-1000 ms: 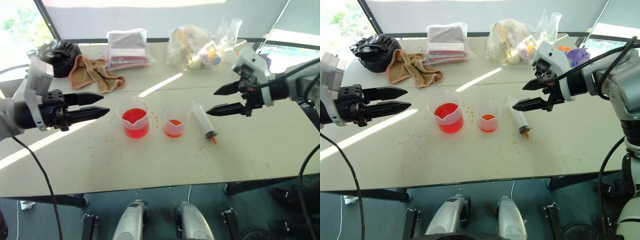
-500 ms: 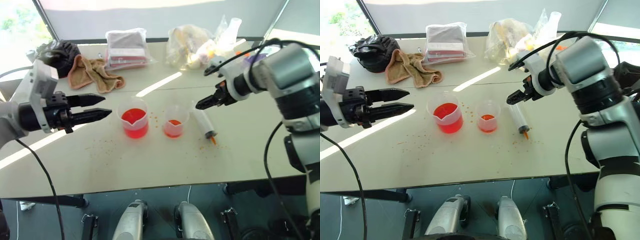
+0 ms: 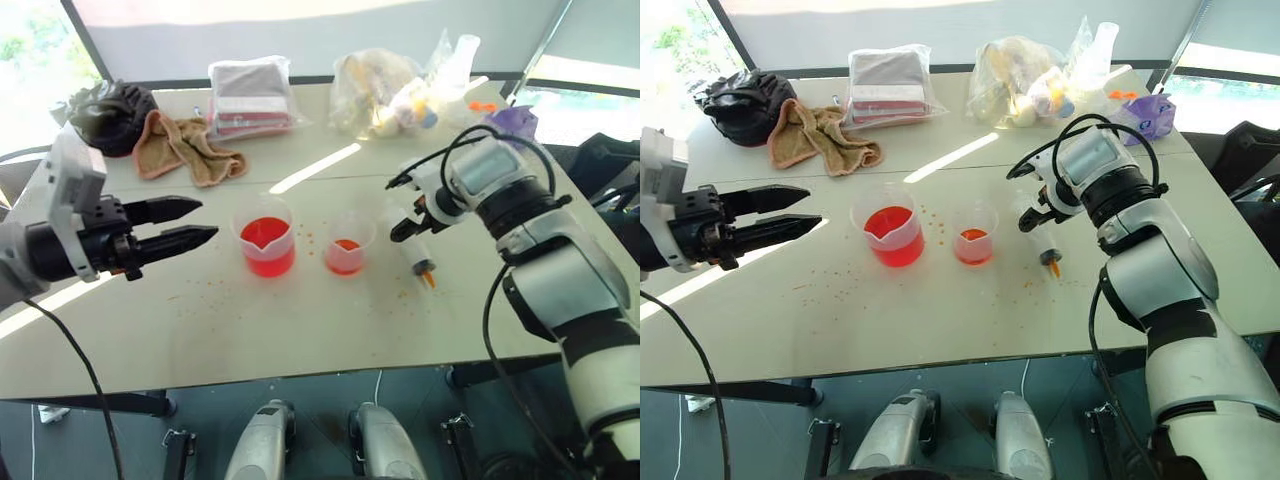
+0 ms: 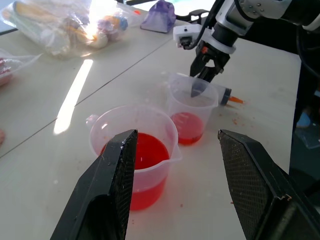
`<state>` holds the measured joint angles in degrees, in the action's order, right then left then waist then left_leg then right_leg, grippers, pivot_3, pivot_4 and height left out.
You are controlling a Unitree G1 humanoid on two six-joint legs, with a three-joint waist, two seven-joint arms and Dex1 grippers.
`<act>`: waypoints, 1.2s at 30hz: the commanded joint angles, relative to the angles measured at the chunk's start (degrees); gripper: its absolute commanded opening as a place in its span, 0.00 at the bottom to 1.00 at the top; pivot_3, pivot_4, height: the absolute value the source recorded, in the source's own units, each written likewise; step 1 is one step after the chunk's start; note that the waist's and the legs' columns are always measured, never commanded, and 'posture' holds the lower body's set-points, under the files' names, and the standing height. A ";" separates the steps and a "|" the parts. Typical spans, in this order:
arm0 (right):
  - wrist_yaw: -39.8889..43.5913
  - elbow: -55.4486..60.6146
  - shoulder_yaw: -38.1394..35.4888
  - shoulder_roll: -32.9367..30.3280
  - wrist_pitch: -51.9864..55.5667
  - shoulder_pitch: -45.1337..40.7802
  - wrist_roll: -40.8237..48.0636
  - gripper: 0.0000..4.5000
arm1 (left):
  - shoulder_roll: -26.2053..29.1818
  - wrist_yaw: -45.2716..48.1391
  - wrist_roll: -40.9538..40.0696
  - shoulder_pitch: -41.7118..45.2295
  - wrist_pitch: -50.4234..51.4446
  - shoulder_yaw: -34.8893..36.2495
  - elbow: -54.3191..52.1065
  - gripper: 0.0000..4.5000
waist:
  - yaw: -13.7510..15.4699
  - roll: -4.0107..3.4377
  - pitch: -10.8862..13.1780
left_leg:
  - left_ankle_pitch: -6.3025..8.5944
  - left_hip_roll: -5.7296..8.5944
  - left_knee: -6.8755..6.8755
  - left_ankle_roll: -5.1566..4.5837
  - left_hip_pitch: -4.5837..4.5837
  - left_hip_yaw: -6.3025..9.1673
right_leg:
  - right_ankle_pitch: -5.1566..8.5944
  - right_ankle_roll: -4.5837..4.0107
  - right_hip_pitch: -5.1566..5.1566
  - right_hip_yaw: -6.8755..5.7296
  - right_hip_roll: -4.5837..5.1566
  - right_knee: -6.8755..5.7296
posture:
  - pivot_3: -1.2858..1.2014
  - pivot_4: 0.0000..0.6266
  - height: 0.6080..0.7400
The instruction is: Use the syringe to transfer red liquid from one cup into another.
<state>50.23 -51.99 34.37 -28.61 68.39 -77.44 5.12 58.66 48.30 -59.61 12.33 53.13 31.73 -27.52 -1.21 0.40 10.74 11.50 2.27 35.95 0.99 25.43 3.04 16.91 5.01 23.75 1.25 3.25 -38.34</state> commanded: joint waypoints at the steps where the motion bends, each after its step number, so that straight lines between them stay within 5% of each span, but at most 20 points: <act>1: 0.48 -1.96 -1.83 0.70 -2.83 -1.15 -2.35 0.86 | 1.16 -0.72 -1.00 0.00 -0.40 3.01 -1.28 0.60 | 0.01 0.00 0.00 | 0.00 0.00 0.00 0.00 0.00 0.00 | 0.00 0.00 0.00 0.00 0.00 -0.01 | 0.52 0.24 0.97; 7: 2.21 -2.46 -3.19 1.08 -3.59 -1.26 -4.41 0.32 | 1.26 -1.25 -1.03 0.20 -0.77 2.59 -1.18 0.60 | 0.16 0.00 0.00 | 0.00 0.01 0.05 0.00 -0.01 0.01 | 0.00 0.01 -0.04 -0.01 0.00 0.00 | 0.52 0.24 0.97; 14: -1.74 6.90 -10.86 -4.36 -6.35 -0.62 -5.01 0.32 | 0.31 -3.66 -2.38 4.51 -0.69 1.81 2.14 0.60 | 0.23 -0.01 0.01 | -0.01 0.01 0.03 0.01 -0.01 0.00 | -0.01 0.01 -0.02 -0.01 0.00 -0.02 | 0.52 0.24 0.97; 19: -10.22 16.80 -29.81 -4.69 -17.29 -0.73 1.51 0.32 | -0.47 -6.81 -4.14 10.19 -0.13 0.77 6.08 0.60 | 0.12 -0.01 0.01 | -0.01 0.00 0.02 0.01 -0.01 0.02 | -0.01 0.02 -0.01 -0.01 -0.02 -0.03 | 0.52 0.24 0.97; 24: -12.14 27.63 -42.63 3.21 -28.36 -1.34 11.86 0.32 | 0.27 -6.60 -3.28 15.12 -0.39 -1.51 10.00 0.60 | -0.27 -0.01 0.01 | -0.01 -0.06 -0.02 0.01 -0.06 -0.03 | -0.02 0.05 -0.02 0.00 -0.11 -0.12 | 0.52 0.24 0.97; 36: -13.51 44.49 -40.96 29.29 -39.06 13.81 24.77 0.32 | 4.14 -6.25 -0.58 17.93 0.12 -1.07 14.14 0.60 | -0.96 0.05 -0.03 | -0.10 -0.03 0.16 0.15 -0.10 0.06 | -0.02 0.04 0.03 -0.01 -0.08 -0.58 | 0.52 0.24 0.97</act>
<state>37.41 -10.17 -6.75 0.10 31.76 -62.97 28.89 61.80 42.44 -60.39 29.31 53.42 28.57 -12.89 -2.17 0.44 10.71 11.37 2.24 36.11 1.18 25.32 3.10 16.89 5.05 23.82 1.24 3.17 -38.99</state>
